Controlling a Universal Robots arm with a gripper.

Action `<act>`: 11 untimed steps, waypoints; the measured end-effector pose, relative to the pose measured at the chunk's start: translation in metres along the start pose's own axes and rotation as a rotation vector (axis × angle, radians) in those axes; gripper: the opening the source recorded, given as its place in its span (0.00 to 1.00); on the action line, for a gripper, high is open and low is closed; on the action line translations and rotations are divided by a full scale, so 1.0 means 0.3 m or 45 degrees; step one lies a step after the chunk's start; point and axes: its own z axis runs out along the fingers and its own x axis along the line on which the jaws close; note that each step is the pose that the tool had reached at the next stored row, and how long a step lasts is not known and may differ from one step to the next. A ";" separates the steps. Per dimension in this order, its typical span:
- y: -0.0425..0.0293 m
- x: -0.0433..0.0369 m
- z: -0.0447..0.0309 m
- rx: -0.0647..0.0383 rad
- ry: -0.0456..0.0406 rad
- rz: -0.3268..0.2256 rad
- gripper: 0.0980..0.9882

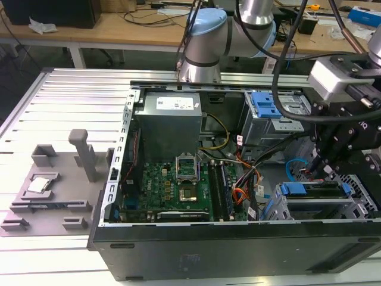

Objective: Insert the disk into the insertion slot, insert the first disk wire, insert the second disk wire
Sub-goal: 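Insert the second disk wire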

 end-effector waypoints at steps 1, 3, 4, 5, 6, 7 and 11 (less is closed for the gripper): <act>0.000 0.000 0.010 -0.001 -0.002 0.040 0.07; -0.002 0.000 0.022 -0.001 -0.004 0.075 0.07; -0.010 0.000 0.029 -0.002 -0.004 0.088 0.07; -0.020 0.002 0.034 -0.002 -0.004 0.094 0.07; -0.031 0.003 0.039 -0.003 -0.005 0.098 0.07; -0.037 0.004 0.042 -0.003 -0.005 0.100 0.07; -0.046 0.005 0.050 -0.004 -0.005 0.105 0.07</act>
